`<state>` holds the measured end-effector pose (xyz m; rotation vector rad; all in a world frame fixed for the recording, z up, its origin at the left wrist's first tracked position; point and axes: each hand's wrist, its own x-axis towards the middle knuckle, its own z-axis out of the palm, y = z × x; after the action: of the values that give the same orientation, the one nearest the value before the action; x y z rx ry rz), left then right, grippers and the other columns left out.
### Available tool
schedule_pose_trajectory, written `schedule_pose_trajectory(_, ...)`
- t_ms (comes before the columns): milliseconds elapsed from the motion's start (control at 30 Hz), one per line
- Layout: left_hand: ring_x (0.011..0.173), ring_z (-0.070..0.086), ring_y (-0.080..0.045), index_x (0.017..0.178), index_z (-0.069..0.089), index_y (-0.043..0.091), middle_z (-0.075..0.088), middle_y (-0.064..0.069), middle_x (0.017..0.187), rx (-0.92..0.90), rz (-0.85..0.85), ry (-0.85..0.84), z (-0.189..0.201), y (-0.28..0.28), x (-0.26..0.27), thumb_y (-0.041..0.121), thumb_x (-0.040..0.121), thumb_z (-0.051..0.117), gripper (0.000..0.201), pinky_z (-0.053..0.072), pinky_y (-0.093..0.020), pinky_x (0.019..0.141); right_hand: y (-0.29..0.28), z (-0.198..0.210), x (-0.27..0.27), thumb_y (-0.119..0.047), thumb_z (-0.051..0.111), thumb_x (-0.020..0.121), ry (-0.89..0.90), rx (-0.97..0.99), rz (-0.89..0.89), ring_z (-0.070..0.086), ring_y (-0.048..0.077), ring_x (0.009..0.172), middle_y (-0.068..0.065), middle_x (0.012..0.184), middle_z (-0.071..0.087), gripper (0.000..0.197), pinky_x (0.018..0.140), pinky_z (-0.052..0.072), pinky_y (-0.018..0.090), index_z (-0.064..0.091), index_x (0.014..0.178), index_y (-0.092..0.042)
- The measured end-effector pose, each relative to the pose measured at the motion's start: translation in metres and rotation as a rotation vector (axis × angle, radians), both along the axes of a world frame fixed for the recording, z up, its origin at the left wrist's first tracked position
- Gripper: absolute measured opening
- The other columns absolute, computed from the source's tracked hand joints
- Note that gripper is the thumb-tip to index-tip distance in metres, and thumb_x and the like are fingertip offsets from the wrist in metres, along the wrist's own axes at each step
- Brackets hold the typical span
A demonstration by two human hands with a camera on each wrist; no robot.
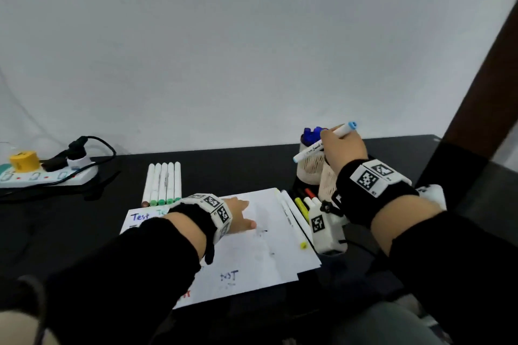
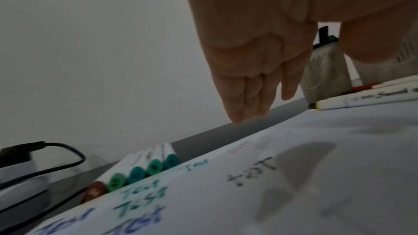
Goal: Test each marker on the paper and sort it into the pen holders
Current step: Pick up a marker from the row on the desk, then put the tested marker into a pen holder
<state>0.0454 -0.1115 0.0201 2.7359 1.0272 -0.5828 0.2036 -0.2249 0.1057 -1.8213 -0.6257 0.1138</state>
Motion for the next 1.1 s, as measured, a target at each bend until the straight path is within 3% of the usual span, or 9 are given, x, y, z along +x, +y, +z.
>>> schedule_pose_trajectory(67, 0.145, 0.011, -0.024, 0.151, 0.005, 0.020, -0.003, -0.007, 0.158, -0.001, -0.021, 0.042, -0.005, -0.004, 0.011, 0.055, 0.094, 0.036, 0.074, 0.013, -0.040, 0.117, -0.010, -0.001, 0.009, -0.019, 0.048, 0.091, -0.019, 0.023, -0.038, 0.046, 0.012, 0.055, -0.004, 0.058, 0.047, 0.028, 0.053, 0.034, 0.024, 0.042, 0.064, -0.018)
schedule_pose_trajectory(167, 0.145, 0.009, -0.027, 0.151, 0.002, 0.021, -0.008, -0.009, 0.157, 0.007, -0.035, 0.072, -0.013, -0.005, 0.022, 0.058, 0.091, 0.039, 0.079, 0.013, -0.043, 0.116, -0.021, -0.006, 0.019, -0.021, 0.048, 0.093, -0.047, 0.063, -0.074, 0.049, 0.010, 0.058, -0.003, 0.067, 0.050, 0.012, 0.054, 0.037, 0.024, 0.048, 0.083, -0.014)
schedule_pose_trajectory(367, 0.144, 0.014, -0.029, 0.150, 0.002, 0.026, -0.005, -0.004, 0.158, 0.056, -0.062, 0.145, -0.020, -0.003, 0.030, 0.068, 0.085, 0.041, 0.087, 0.016, -0.046, 0.115, -0.029, -0.020, 0.033, -0.023, 0.046, 0.096, -0.092, -0.004, -0.103, 0.049, 0.006, 0.062, -0.003, 0.075, 0.051, 0.010, 0.050, 0.033, 0.020, 0.046, 0.094, -0.014)
schedule_pose_trajectory(533, 0.143, 0.016, -0.027, 0.150, 0.005, 0.029, 0.000, -0.002, 0.158, 0.058, -0.064, 0.142, -0.017, -0.004, 0.029, 0.068, 0.083, 0.045, 0.087, 0.018, -0.045, 0.115, -0.019, -0.031, 0.039, -0.027, 0.046, 0.097, -0.125, -0.156, -0.088, 0.054, 0.017, 0.075, 0.004, 0.090, 0.056, 0.019, 0.053, 0.036, 0.023, 0.048, 0.106, -0.010)
schedule_pose_trajectory(633, 0.142, 0.020, -0.027, 0.150, 0.007, 0.028, 0.002, -0.002, 0.158, 0.055, -0.058, 0.137, -0.015, -0.005, 0.029, 0.066, 0.083, 0.046, 0.087, 0.020, -0.044, 0.114, -0.014, -0.033, 0.043, -0.030, 0.046, 0.098, -0.135, -0.264, -0.074, 0.055, 0.019, 0.081, 0.006, 0.097, 0.057, 0.027, 0.064, 0.039, 0.026, 0.047, 0.114, -0.008)
schedule_pose_trajectory(733, 0.140, 0.024, -0.027, 0.150, 0.009, 0.028, 0.006, -0.002, 0.158, 0.057, -0.060, 0.133, -0.013, -0.007, 0.030, 0.065, 0.083, 0.047, 0.086, 0.023, -0.043, 0.113, -0.008, -0.031, 0.049, -0.030, 0.048, 0.097, -0.184, -0.381, -0.055, 0.053, 0.019, 0.079, 0.003, 0.088, 0.055, 0.021, 0.065, 0.038, 0.028, 0.048, 0.102, -0.010)
schedule_pose_trajectory(933, 0.140, 0.024, -0.028, 0.150, 0.008, 0.027, 0.006, -0.003, 0.158, 0.055, -0.050, 0.130, -0.013, -0.009, 0.030, 0.064, 0.084, 0.048, 0.085, 0.024, -0.042, 0.113, 0.002, -0.024, 0.053, -0.018, 0.049, 0.092, -0.299, -0.581, -0.048, 0.044, 0.018, 0.057, 0.000, 0.062, 0.041, 0.027, 0.046, 0.028, 0.024, 0.041, 0.067, -0.012)
schedule_pose_trajectory(1033, 0.140, 0.024, -0.028, 0.151, 0.007, 0.027, 0.003, -0.003, 0.158, 0.049, -0.045, 0.133, -0.012, -0.010, 0.030, 0.063, 0.085, 0.048, 0.085, 0.024, -0.042, 0.113, 0.003, -0.025, 0.053, -0.018, 0.045, 0.094, -0.278, -0.497, -0.053, 0.048, 0.020, 0.068, -0.001, 0.067, 0.043, 0.010, 0.058, 0.036, 0.026, 0.050, 0.093, -0.009)
schedule_pose_trajectory(1100, 0.140, 0.024, -0.028, 0.151, 0.007, 0.028, 0.001, -0.002, 0.158, 0.047, -0.043, 0.133, -0.012, -0.011, 0.030, 0.062, 0.085, 0.048, 0.085, 0.024, -0.041, 0.113, 0.001, -0.028, 0.053, -0.019, 0.047, 0.095, -0.249, -0.452, -0.051, 0.050, 0.020, 0.077, 0.000, 0.075, 0.049, 0.017, 0.067, 0.039, 0.028, 0.052, 0.108, -0.009)
